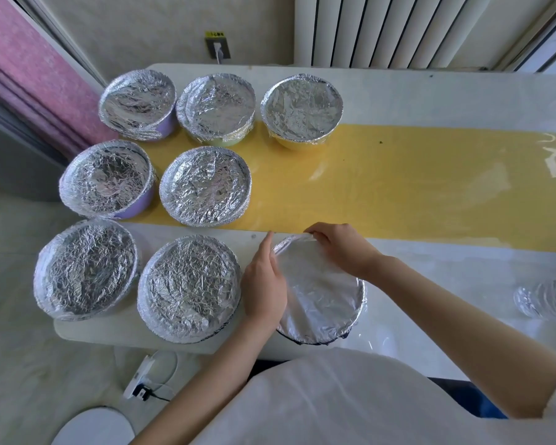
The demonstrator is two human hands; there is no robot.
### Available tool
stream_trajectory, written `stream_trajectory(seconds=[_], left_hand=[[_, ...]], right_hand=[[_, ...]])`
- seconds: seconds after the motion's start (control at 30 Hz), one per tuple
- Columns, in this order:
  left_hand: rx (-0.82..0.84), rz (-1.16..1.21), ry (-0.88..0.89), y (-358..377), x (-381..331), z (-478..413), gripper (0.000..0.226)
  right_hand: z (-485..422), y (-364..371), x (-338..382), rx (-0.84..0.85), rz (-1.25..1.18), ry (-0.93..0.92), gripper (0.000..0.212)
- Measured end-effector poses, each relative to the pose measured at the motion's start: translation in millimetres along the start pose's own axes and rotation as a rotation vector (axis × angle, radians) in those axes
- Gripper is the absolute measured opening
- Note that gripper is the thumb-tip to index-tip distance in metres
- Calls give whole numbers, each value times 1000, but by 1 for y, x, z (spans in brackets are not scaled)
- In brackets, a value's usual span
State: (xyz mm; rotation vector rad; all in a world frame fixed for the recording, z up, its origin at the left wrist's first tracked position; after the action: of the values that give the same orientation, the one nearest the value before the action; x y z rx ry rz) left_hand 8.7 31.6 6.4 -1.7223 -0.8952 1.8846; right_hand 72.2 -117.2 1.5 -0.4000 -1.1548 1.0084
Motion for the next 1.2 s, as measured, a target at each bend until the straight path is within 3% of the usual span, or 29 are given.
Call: stream_trajectory(seconds=[0.2,0.4,0.5,0.77,1.07,1.2], left_hand=[[68,3,96,6,-1,-17,28],[32,20,149,6,-1,-24,22],[18,13,173,6,-2,-23,20],[4,6,208,7,-3,-22,20],[-9,2,207,8,-2,-22,20],[12,4,214,9,-3,-20,21]], right_hand=[[0,0,0,42,38,-5,34],[0,-1,7,42,212,-3,35],[-2,0,10,29,314,-16,26],[-5,6,8,36,150,13,32],[-5,4,17,89,256,-31,32],[-3,6,20,36,269,-10,20]])
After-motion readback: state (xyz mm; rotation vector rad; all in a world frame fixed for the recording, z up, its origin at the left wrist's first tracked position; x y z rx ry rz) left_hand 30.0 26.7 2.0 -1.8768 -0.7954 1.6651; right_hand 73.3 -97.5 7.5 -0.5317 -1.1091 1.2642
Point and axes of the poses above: each hand's wrist, its own z-axis away from the middle knuckle, its own y-axis out of the palm, x = y × z, the point moved 4 cm from there along -z, towards the middle knuckle, and after that the axes turned 6 degrees about y, right-handed, at the moved point
